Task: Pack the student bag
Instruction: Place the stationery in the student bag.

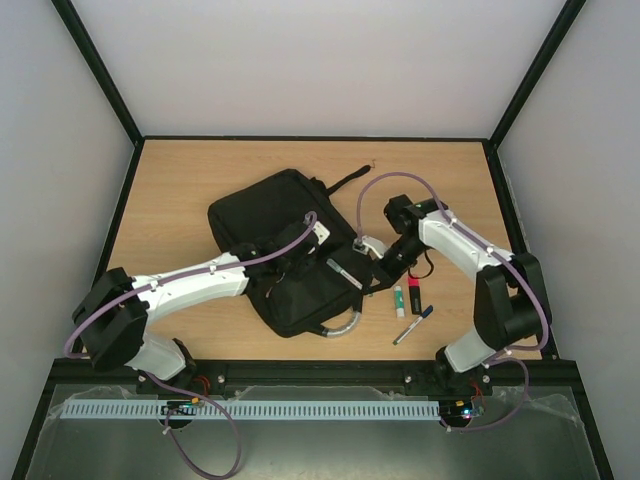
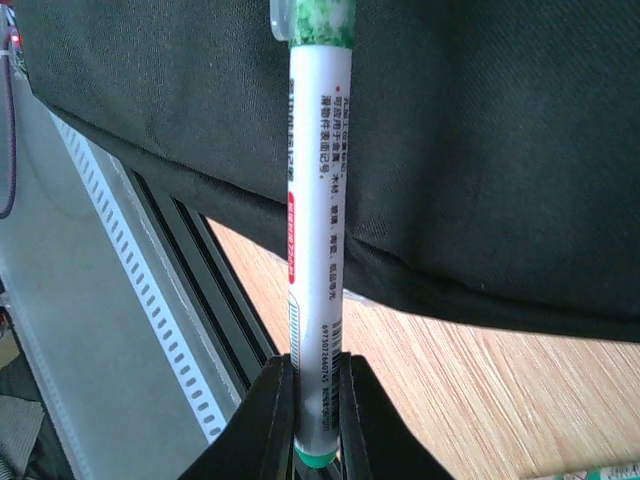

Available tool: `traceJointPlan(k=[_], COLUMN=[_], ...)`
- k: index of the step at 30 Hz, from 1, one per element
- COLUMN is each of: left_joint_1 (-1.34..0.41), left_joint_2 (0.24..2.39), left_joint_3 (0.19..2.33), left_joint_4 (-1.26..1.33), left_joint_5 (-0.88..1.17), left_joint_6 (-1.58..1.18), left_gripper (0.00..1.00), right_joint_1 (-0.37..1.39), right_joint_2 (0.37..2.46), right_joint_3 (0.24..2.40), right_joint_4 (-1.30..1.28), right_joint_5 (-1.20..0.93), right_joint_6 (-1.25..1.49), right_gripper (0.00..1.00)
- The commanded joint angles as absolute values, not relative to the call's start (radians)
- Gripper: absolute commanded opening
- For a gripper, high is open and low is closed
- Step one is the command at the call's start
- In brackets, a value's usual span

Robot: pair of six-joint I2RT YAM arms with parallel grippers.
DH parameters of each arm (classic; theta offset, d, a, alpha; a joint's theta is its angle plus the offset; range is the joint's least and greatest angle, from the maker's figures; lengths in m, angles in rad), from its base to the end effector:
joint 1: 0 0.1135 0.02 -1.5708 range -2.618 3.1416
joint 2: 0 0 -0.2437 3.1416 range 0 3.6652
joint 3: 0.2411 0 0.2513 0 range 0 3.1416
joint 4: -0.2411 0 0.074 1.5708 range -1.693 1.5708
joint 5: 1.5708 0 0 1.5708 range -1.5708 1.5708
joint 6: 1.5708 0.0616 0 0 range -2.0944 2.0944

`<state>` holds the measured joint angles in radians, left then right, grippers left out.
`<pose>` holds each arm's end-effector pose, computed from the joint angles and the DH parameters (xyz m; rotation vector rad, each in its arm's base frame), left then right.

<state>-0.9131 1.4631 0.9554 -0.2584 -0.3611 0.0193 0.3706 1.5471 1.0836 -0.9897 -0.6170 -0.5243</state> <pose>0.2196 -0.2487 0.1983 0.8629 2.1071 -0.0438 0.2424 0.1324 0.1783 -1.2797 2.5431 0.8915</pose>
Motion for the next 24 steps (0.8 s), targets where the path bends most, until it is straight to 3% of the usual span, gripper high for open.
traceJointPlan(k=[1, 24], left_joint_1=[-0.896, -0.897], left_joint_2=[1.483, 1.473], left_joint_3=[0.990, 0.983], left_joint_4=[-0.248, -0.243], left_joint_5=[-0.367, -0.361], left_joint_6=[0.005, 0.012], left_gripper=[0.02, 0.02], right_joint_1=[0.394, 0.419], right_joint_2=[1.604, 1.933], right_joint_3=[1.138, 1.456], right_joint_4=[-1.012, -0.827], right_joint_5=[-0.655, -0.730], right_joint_6=[-0.442, -0.094], right_gripper=[0.02, 0.03])
